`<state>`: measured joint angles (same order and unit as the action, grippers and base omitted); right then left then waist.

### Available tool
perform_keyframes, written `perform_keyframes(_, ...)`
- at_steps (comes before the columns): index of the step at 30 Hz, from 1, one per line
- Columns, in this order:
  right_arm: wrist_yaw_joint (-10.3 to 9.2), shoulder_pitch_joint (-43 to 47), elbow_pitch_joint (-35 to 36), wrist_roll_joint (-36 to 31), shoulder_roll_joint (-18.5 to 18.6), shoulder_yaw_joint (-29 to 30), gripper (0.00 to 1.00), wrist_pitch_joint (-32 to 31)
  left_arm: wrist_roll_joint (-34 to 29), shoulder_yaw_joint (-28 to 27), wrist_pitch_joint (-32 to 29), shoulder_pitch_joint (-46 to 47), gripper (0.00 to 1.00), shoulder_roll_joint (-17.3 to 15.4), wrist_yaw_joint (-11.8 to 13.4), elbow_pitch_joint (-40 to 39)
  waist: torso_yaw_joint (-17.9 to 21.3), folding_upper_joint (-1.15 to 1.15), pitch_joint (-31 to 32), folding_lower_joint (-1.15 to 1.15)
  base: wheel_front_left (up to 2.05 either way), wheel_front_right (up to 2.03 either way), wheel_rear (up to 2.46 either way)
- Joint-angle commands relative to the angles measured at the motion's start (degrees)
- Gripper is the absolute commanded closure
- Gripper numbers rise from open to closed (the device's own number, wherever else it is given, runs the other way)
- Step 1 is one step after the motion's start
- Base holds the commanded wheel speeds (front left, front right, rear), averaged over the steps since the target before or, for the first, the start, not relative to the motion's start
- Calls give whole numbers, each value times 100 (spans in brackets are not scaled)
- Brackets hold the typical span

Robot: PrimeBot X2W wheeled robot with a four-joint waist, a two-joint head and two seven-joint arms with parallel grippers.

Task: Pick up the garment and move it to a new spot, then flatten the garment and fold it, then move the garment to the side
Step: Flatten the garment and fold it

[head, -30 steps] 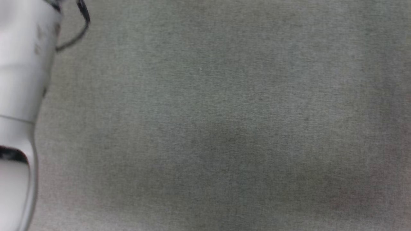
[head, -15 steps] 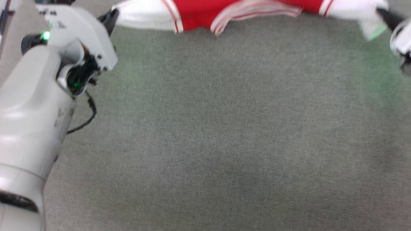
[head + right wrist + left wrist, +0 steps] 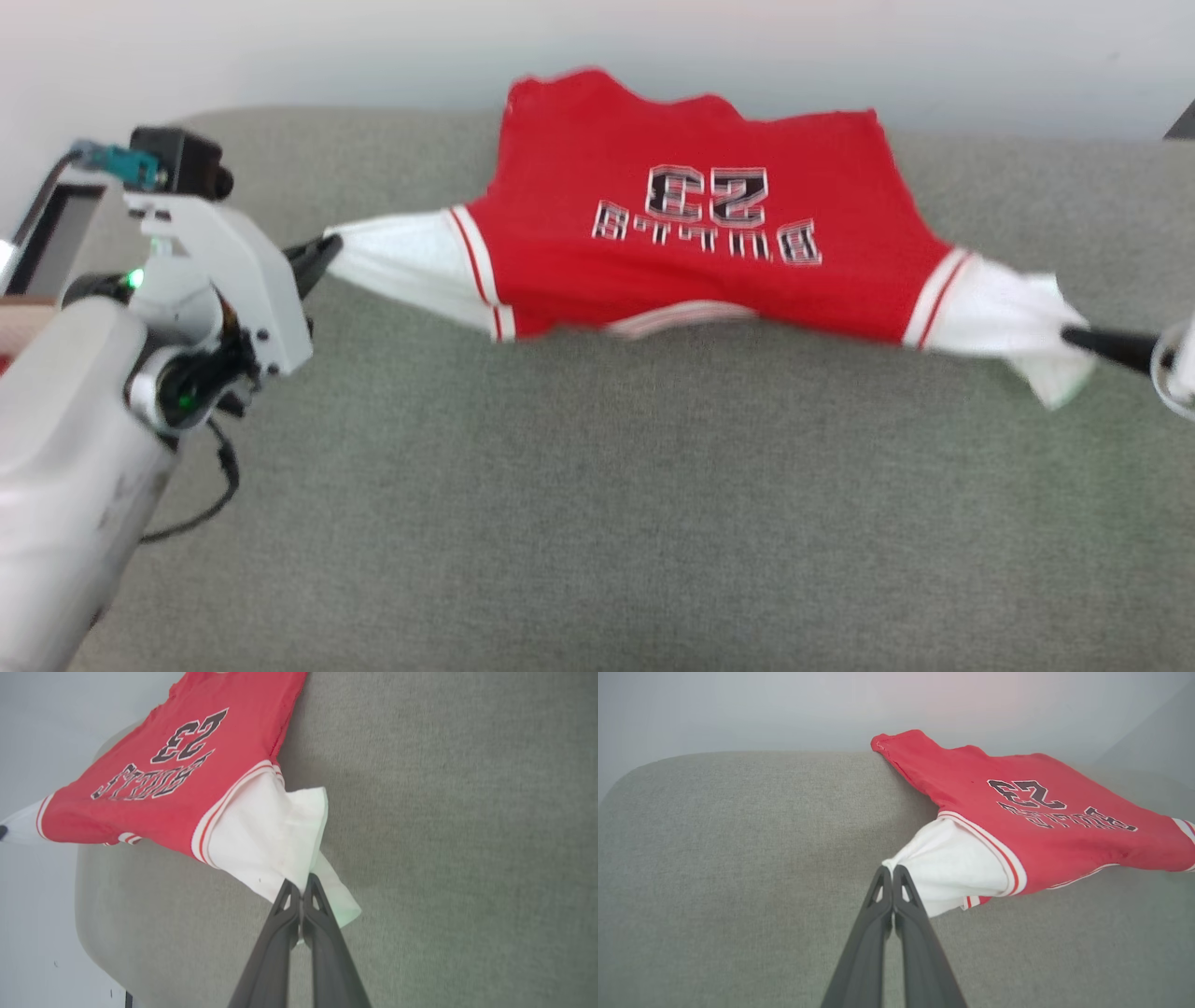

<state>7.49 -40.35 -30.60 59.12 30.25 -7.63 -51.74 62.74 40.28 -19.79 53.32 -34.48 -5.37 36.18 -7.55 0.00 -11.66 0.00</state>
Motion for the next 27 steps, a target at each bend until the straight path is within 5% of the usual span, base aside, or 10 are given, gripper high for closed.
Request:
perform_keyframes(1,0,281,237,69,100,156,100,-162,60,-33,-64,-204,100,-165,130,-260,67,0,370,0,0,0,0)
perform_keyframes(8,0,2100,2039,214,203,1225,100,-1098,516,-200,-661,-1525,100,-1258,1096,-2727,91,0,520,0,0,0,0)
perform_keyframes(16,0,3910,3812,-400,-645,2641,100,-1891,663,-392,-503,-2978,100,-2266,2294,-4954,14,0,269,0,0,0,0)
perform_keyframes(21,0,4129,4201,-1199,-1144,2847,100,-1824,452,-269,-224,-3253,100,-2237,2370,-4977,-27,0,86,0,0,0,0)
perform_keyframes(27,0,3810,3828,-1990,-1085,2177,100,-904,122,-54,106,-3021,100,-1758,2098,-4285,-26,0,-52,0,0,0,0)
